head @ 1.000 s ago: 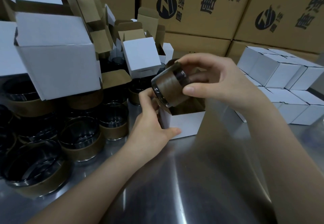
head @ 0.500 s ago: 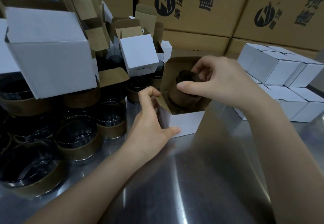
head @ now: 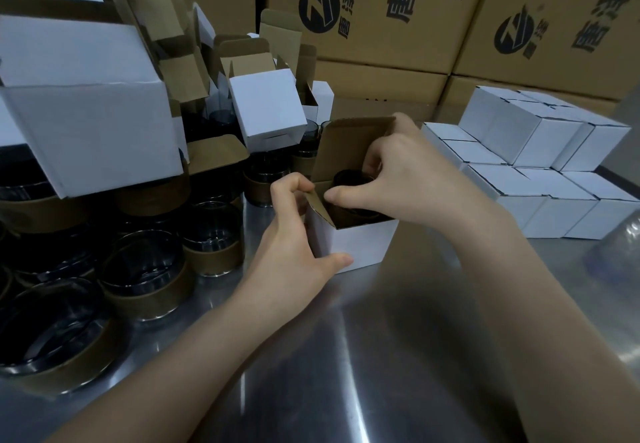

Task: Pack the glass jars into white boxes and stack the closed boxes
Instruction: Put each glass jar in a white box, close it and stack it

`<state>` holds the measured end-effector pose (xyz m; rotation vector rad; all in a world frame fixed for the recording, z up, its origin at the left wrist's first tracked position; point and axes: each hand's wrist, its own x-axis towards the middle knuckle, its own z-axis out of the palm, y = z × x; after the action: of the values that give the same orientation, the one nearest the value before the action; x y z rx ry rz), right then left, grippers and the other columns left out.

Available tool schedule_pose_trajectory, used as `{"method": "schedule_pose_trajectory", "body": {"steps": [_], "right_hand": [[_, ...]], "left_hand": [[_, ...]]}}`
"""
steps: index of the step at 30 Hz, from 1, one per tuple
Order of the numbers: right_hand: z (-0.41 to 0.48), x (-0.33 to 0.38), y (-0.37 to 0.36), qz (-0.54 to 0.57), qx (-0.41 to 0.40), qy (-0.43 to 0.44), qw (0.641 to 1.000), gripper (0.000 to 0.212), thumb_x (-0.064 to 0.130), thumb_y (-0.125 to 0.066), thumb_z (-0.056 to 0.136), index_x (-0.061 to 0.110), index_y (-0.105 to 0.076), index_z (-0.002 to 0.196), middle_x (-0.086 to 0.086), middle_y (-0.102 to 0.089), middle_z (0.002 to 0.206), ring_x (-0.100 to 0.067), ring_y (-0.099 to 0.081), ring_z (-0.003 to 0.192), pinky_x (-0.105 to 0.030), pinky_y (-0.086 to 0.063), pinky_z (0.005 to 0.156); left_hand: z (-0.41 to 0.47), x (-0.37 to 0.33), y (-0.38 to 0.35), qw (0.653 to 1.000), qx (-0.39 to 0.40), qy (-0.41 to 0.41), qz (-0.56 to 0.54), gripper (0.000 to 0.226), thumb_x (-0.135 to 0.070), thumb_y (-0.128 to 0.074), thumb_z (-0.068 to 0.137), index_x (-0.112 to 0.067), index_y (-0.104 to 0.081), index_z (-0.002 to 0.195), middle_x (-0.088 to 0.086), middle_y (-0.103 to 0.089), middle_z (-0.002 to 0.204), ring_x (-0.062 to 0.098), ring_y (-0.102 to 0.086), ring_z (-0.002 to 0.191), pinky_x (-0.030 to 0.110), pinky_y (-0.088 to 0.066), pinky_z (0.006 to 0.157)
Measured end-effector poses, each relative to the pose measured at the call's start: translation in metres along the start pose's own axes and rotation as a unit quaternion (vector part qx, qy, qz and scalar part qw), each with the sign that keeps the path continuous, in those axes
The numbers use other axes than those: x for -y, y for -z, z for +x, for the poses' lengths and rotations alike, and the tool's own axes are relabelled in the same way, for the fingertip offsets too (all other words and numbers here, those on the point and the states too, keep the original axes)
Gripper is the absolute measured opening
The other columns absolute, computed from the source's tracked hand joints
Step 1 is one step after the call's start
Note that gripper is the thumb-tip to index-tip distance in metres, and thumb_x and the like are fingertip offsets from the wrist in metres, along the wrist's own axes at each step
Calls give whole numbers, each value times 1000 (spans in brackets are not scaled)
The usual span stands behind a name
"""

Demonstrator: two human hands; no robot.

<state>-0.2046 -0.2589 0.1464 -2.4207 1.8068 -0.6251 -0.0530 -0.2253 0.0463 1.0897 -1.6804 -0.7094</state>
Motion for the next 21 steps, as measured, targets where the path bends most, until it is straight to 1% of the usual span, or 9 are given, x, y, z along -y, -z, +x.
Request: {"method": "schedule_pose_trajectory", "body": {"steps": [2,5,7,10,13,15,18,21], "right_hand": [[1,0,-3,5,11,0,1000,45,62,-68,56,22,-47,63,-2,-41,107,-18,-49,100,-24,-43,66],[3,0,-5,-1,14,-12,1000,46,61,-70,57,22,-46,64,-2,-39,110,-19,-46,103,-22,-38,62],[4,0,-7,-7,14,-16,1000,46,59,-71,58,22,-44,63,-2,-37,110,-20,-45,105,-23,-38,64],[4,1,-10,-23,22,-28,999,47,58,-73,60,21,-44,61,-3,-35,111,-22,-40,114,-28,-41,78],[5,2,-12,-48,40,-40,997,47,59,-71,59,20,-46,61,-2,-31,109,-23,-35,115,-30,-42,85],[5,3,-13,-57,51,-48,996,47,60,-73,60,19,-49,64,-2,-31,108,-23,-32,113,-30,-41,85],[6,4,-12,-66,55,-58,995,50,60,-75,61,16,-56,75,-2,-32,110,-23,-31,113,-31,-40,85],[7,6,-11,-84,68,-62,992,51,61,-76,63,18,-55,80,-3,-31,109,-23,-31,111,-33,-40,85]], "left_hand": [[0,1,0,1000,-2,-4,0,86,-15,-86,69,-50,-19,111,-22,-50,116,0,-57,109,21,-48,90],[0,2,-1,1000,-4,-11,2,87,-16,-86,69,-57,-19,106,-23,-49,116,-1,-56,108,17,-47,88],[0,2,-1,1000,-4,-12,-1,89,-16,-86,69,-60,-18,105,-20,-49,118,3,-57,109,21,-50,89],[0,2,-1,1000,-3,-16,2,89,-16,-86,69,-60,-17,106,-16,-49,119,5,-58,109,27,-52,91],[0,2,-1,1000,-5,-17,5,90,-16,-86,68,-61,-17,106,-12,-50,119,7,-58,108,29,-52,91],[0,2,-2,1000,-6,-18,9,91,-17,-86,68,-61,-16,105,-11,-49,120,7,-58,108,29,-52,90],[0,2,-2,1000,-6,-17,14,91,-18,-86,68,-62,-16,105,-12,-48,119,8,-58,108,27,-52,88],[0,1,-2,1000,-5,-17,12,91,-17,-86,67,-62,-16,105,-13,-48,118,9,-58,107,27,-52,86]]}}
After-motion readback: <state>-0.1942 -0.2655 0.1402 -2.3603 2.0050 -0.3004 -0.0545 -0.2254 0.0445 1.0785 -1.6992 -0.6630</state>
